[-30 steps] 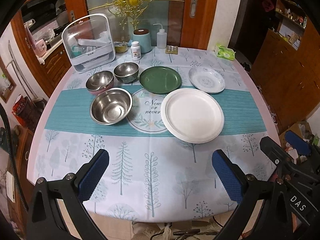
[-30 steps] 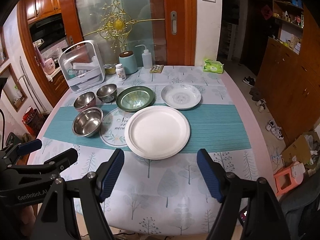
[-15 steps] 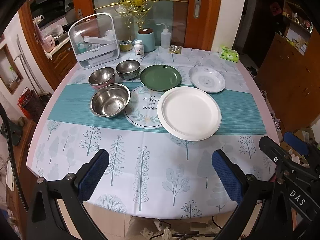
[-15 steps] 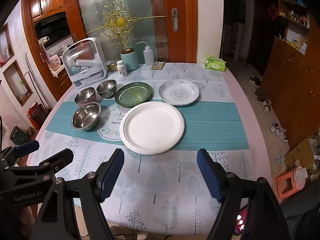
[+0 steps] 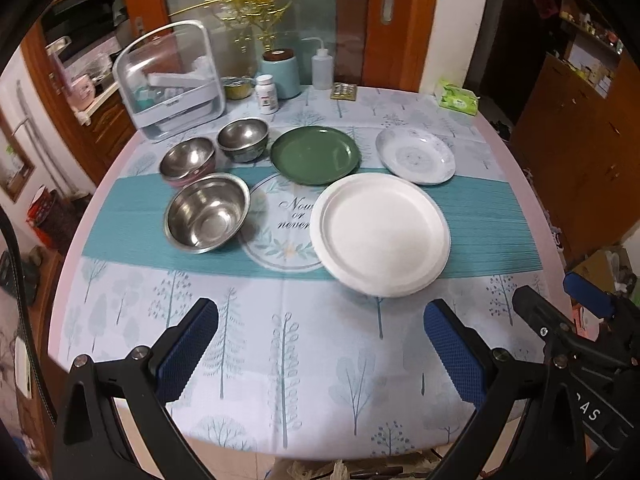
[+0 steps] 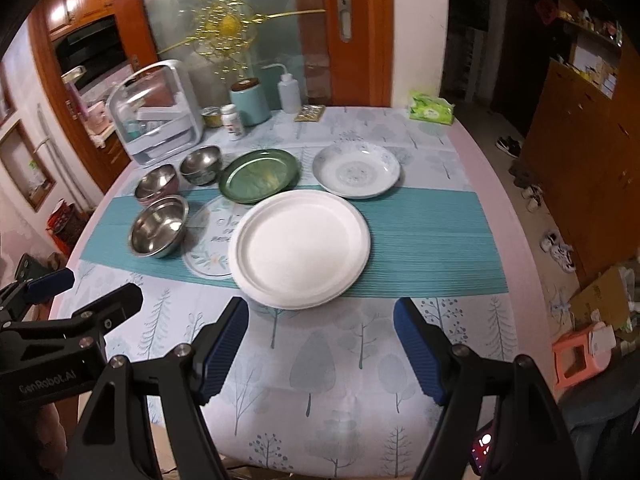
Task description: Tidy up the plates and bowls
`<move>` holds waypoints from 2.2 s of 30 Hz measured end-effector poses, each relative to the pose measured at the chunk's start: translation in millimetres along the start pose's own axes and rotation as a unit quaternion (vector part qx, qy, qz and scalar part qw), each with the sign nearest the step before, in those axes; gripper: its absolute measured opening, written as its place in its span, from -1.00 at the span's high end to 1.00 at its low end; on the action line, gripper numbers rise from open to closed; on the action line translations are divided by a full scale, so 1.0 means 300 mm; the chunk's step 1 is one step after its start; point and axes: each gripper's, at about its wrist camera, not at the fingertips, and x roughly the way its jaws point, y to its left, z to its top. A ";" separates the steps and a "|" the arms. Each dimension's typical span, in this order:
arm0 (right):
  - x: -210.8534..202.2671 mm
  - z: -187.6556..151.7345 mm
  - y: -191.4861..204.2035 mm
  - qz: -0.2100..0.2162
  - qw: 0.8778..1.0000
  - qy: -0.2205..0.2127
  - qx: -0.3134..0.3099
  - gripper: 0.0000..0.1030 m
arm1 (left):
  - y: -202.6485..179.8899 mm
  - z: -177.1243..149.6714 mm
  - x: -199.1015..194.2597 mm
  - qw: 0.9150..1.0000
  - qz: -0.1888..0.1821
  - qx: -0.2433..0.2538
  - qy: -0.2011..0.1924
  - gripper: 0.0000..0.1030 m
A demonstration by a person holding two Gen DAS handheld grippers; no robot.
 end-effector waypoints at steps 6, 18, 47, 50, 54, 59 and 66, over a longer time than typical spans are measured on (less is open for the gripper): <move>0.102 0.053 -0.017 -0.021 0.999 0.028 0.032 -0.47 | -0.004 0.089 0.100 1.000 -0.005 0.030 0.002 -0.98; 0.423 0.131 -0.116 -0.060 0.992 0.083 0.073 -0.47 | 0.028 0.206 0.464 0.996 -0.038 0.051 0.055 -0.98; 0.889 0.184 -0.210 -0.014 0.978 0.190 0.088 0.38 | 0.076 0.255 0.974 0.980 -0.106 -0.007 0.167 -0.24; 0.883 0.188 -0.205 -0.002 0.978 0.190 0.088 0.55 | 0.054 0.262 0.972 0.979 -0.113 0.006 0.170 0.07; 0.864 0.181 -0.192 -0.020 0.980 0.182 0.076 0.55 | 0.035 0.263 0.975 0.979 -0.102 0.007 0.175 0.24; 0.809 0.177 -0.183 -0.011 0.981 0.176 0.079 0.56 | 0.074 0.242 0.921 0.976 -0.119 -0.018 0.180 0.36; 0.638 0.130 -0.140 0.012 0.986 0.155 0.060 0.56 | 0.097 0.196 0.717 0.982 -0.123 -0.008 0.146 0.36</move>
